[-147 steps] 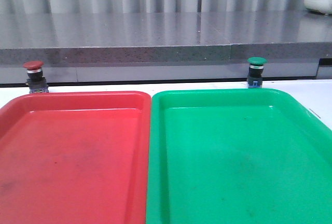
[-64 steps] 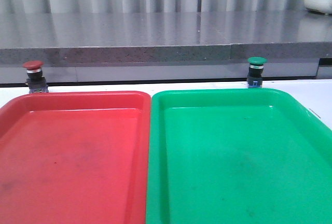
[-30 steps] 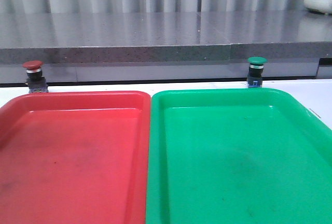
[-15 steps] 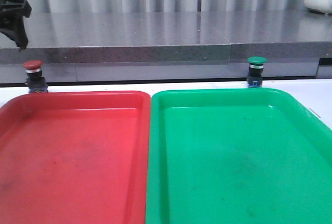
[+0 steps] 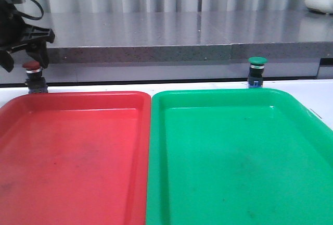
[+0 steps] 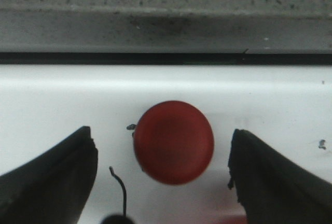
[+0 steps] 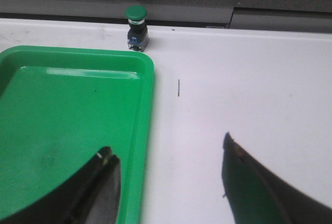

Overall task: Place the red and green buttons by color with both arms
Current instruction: 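Reach the left gripper to the red button and grasp it, then lift the red button with the left gripper and carry it over the red tray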

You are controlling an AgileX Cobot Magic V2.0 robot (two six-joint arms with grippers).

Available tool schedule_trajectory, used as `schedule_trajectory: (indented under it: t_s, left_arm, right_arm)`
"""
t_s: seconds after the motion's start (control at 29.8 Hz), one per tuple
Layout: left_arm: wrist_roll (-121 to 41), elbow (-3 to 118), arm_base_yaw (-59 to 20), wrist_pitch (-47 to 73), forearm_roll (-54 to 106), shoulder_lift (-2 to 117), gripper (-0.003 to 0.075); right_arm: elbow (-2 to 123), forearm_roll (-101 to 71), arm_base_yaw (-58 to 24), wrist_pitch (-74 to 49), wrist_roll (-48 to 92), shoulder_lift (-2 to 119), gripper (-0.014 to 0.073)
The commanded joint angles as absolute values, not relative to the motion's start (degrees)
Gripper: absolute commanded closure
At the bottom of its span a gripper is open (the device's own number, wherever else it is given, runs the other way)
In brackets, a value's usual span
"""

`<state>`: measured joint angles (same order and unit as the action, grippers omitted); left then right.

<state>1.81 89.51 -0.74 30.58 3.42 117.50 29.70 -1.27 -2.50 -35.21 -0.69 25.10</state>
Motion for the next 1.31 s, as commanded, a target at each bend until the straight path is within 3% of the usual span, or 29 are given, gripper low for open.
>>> schedule_trajectory:
  t_s: [0.0,0.27,0.6,1.28]
  left_arm:
    - [2.0,92.8,-1.1,26.6,4.3,116.6,0.0208]
    - [2.0,93.9,-1.8,25.0,4.5,118.9,0.0225]
    - [2.0,93.9,-2.4,23.7,4.6,118.7,0.0437]
    - [0.7,89.3,-2.4,32.4,4.6,103.7,0.0448]
  right_arm:
    - [31.6,-0.8,-2.1,-31.1,-0.3,25.9,0.0135]
    - [31.6,-0.8,-2.1,-31.1,-0.3,25.9,0.0135]
    - [31.6,-0.8,-2.1,-31.1,-0.3,25.9,0.0135]
    - [31.6,-0.8,-2.1,-31.1,-0.3,25.9,0.0135]
